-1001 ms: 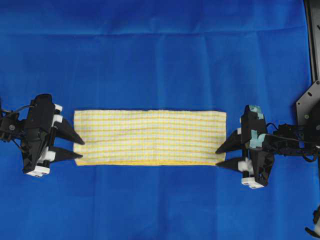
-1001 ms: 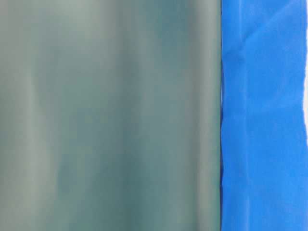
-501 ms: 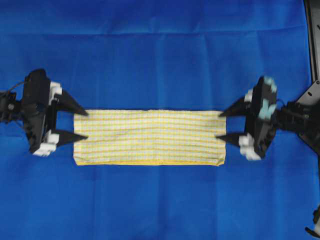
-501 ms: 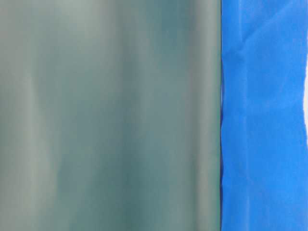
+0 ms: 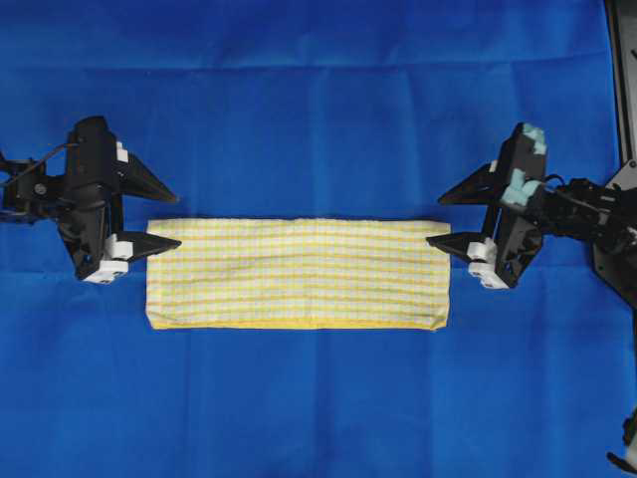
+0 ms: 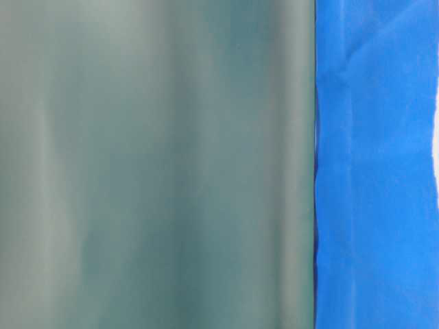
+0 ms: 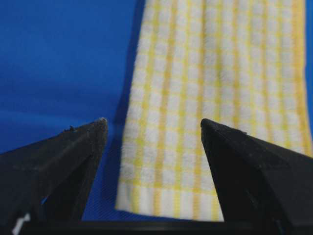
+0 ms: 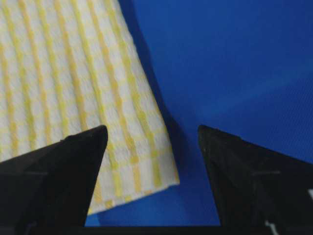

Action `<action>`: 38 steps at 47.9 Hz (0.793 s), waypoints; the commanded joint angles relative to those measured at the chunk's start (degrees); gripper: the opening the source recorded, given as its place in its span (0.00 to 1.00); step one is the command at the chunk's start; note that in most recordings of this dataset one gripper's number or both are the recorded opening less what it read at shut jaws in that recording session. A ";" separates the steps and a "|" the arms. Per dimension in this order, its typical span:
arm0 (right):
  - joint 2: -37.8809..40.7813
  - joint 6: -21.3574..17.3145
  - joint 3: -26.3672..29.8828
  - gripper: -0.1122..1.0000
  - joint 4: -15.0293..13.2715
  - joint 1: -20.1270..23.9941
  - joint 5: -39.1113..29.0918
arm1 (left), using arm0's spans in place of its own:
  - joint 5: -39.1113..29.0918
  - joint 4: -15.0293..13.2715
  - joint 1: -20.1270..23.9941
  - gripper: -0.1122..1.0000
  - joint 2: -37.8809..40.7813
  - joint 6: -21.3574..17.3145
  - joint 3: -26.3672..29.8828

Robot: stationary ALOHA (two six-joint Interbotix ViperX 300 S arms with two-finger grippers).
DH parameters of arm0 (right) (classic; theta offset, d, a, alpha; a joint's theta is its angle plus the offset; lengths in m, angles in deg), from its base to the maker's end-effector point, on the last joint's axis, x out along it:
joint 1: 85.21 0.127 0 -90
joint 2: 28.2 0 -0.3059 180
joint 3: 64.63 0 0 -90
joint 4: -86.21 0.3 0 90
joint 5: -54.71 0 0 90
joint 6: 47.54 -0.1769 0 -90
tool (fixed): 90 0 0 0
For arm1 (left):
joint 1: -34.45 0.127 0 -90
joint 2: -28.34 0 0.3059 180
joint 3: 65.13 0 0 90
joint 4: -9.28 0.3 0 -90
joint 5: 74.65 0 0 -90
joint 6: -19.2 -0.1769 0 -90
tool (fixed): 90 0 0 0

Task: Fold the yellow towel.
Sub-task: 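Grasp the left and right ends of the folded strip with both grippers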

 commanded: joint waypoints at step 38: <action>6.59 0.44 3.52 0.12 0.09 0.18 -2.20 | -4.48 -0.09 0.79 0.12 10.81 0.62 3.08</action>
